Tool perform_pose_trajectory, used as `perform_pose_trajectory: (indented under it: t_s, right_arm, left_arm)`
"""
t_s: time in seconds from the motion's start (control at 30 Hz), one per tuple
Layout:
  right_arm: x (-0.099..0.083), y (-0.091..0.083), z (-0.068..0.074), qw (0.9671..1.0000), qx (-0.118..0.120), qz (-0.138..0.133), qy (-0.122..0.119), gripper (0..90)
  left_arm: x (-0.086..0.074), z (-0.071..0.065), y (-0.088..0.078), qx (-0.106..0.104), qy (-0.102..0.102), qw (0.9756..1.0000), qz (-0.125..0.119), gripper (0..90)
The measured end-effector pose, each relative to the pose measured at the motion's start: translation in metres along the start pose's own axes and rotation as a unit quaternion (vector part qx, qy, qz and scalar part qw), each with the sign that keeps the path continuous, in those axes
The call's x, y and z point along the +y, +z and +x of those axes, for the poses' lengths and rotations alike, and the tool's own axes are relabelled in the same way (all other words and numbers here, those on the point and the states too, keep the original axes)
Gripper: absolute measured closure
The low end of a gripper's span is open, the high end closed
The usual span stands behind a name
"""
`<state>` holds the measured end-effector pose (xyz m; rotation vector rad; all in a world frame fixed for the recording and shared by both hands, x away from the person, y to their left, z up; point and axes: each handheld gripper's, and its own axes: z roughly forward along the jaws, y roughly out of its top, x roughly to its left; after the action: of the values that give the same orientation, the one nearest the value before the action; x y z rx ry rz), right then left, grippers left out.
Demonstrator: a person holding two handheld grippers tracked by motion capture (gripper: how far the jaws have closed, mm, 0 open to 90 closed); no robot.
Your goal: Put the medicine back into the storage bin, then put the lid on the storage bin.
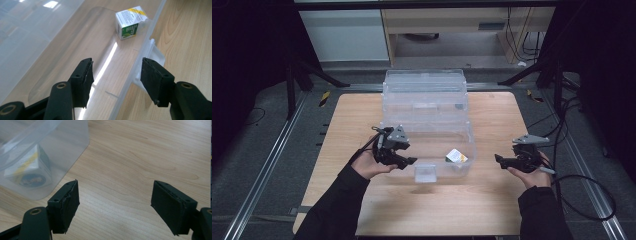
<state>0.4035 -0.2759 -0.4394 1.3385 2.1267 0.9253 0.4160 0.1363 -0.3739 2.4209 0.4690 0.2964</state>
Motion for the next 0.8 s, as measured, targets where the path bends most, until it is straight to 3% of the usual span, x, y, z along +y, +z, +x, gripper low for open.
perform_pose_trajectory:
  t_s: [0.13, 0.43, 0.8]
  right_arm:
    - [-0.002, 0.002, 0.001, 1.0, 0.0, 0.006, -0.001, 22.8]
    - [-0.003, 0.005, 0.001, 0.9999, 0.007, 0.012, -0.006, 22.4]
    - [-0.003, 0.005, 0.002, 0.9997, 0.015, 0.01, -0.016, 22.8]
  left_arm:
    - [0.003, -0.002, 0.008, -0.021, 0.021, 0.9995, 0.013, 41.5]
    - [0.009, -0.006, 0.026, -0.04, 0.053, 0.996, 0.058, 41.6]
    - [0.014, -0.012, 0.045, -0.058, 0.091, 0.9892, 0.1, 47.1]
